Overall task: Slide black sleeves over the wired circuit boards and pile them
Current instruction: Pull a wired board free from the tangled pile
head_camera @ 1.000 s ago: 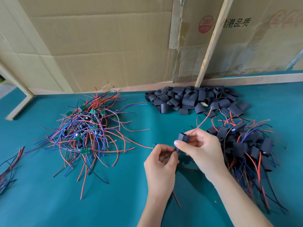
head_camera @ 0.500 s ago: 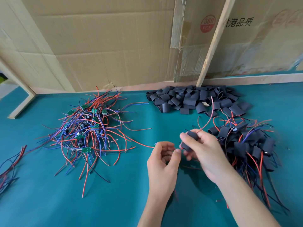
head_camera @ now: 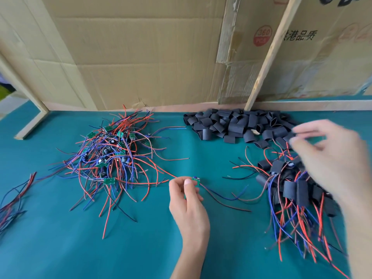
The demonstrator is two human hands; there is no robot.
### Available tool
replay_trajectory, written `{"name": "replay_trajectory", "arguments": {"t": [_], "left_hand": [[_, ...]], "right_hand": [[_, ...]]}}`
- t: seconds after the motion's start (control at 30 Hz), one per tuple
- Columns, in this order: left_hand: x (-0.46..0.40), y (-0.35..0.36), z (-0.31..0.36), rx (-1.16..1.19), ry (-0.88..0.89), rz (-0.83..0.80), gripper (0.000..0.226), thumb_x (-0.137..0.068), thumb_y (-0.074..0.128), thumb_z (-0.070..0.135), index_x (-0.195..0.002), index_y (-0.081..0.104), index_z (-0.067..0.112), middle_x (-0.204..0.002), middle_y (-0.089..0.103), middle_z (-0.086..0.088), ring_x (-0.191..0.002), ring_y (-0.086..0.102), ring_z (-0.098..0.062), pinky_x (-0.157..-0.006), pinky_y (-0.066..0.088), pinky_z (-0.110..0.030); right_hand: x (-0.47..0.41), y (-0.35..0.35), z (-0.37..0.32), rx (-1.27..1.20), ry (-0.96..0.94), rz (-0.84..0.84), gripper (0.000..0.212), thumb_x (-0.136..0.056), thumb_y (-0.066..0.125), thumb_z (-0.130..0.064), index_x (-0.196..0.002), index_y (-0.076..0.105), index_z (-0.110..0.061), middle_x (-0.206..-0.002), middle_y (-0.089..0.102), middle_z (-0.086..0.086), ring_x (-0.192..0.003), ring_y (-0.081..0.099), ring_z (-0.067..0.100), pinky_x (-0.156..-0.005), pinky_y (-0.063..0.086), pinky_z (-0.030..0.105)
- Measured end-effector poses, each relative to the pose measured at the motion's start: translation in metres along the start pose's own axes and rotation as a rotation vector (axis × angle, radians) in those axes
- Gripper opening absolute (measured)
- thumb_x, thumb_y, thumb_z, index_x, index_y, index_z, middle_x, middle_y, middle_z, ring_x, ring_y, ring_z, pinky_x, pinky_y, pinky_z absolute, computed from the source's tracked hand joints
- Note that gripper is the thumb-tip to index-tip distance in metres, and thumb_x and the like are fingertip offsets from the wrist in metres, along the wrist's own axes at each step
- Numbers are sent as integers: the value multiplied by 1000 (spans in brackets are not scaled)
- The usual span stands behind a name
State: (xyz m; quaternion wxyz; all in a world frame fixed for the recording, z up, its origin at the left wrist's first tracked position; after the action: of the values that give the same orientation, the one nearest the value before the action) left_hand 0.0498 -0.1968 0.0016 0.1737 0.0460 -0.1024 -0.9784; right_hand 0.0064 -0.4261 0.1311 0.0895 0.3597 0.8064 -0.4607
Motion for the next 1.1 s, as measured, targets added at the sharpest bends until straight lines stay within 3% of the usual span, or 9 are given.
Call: {"name": "replay_trajectory", "arguments": {"t": [0.07,0.2,0.43,0.53,0.63,0.77,0.87,0.93,1.1], "left_hand": [[1,-1,1,-28,11,60,15,-94,46,36,-82,55,33,-79,64,13,-64,55,-7,-61,44,-16],[-1,-2,-1,-85,5,94,17,-102,55,16,-88,57,26,-85,65,12,-75,60,-8,-68,45,-15],[1,1,2,-113,12,-62,18,-96,65,15,-80,64,25,-79,71,6,-71,66,-12,-65,50,-20],[5,4,7,-15,-34,-207,12,-91,65,31,-84,72,24,-79,75,1,-71,72,-17,-59,57,-28],[5,5,7,-50,-23,-299,23,-89,63,40,-86,75,21,-79,76,2,-71,71,-9,-64,53,-19],[2,2,5,-116,-1,-285,17,-95,62,30,-86,75,23,-79,76,5,-72,72,-11,-65,54,-22],[2,4,3,-95,-50,-208,19,-101,59,11,-91,72,21,-80,75,3,-67,73,-12,-53,51,-19],[1,4,4,-89,-64,-175,21,-102,56,8,-93,70,21,-82,75,4,-65,72,-12,-51,50,-18],[1,4,4,-82,-89,-166,26,-101,51,3,-94,71,19,-82,73,2,-60,68,-11,-52,49,-18]], "right_hand": [[22,48,-39,-69,-149,-291,22,-79,65,-45,-100,70,-42,-88,72,-26,-73,67,-4,-68,50,21],[59,138,-72,143,-272,-687,33,-93,67,-45,-119,66,-26,-111,61,-3,-107,58,23,-88,48,37],[62,140,-59,-198,-4,-463,17,-78,77,-23,-78,60,-22,-68,68,-7,-69,64,19,-68,54,39],[70,124,-51,-361,102,-326,23,-77,82,-18,-74,60,-23,-67,70,-13,-60,64,8,-60,53,26],[82,111,-55,-427,34,-420,16,-77,76,-21,-77,60,-23,-67,70,-12,-58,64,8,-54,48,17],[61,95,-56,-347,-75,-822,15,-68,69,-28,-83,70,-25,-77,74,-9,-66,70,12,-65,57,32],[20,102,-45,-168,-71,-605,7,-79,75,-24,-76,74,-31,-74,74,-15,-67,66,4,-65,50,26],[-13,119,-37,60,-62,-437,12,-85,68,-20,-79,72,-31,-86,75,-10,-92,67,17,-77,51,33],[-64,169,-19,303,21,-571,43,-94,66,-22,-133,49,-16,-135,60,13,-123,54,38,-94,52,47]]}}
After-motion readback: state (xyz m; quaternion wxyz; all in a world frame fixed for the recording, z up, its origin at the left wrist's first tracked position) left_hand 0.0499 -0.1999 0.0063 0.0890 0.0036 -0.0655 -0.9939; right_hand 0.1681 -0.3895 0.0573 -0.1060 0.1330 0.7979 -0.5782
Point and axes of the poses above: each hand's wrist, its own x-axis away from the middle knuckle, its own y-axis out of the palm, z = x × y, the point moved 1 cm from there along -x, towards the middle knuckle
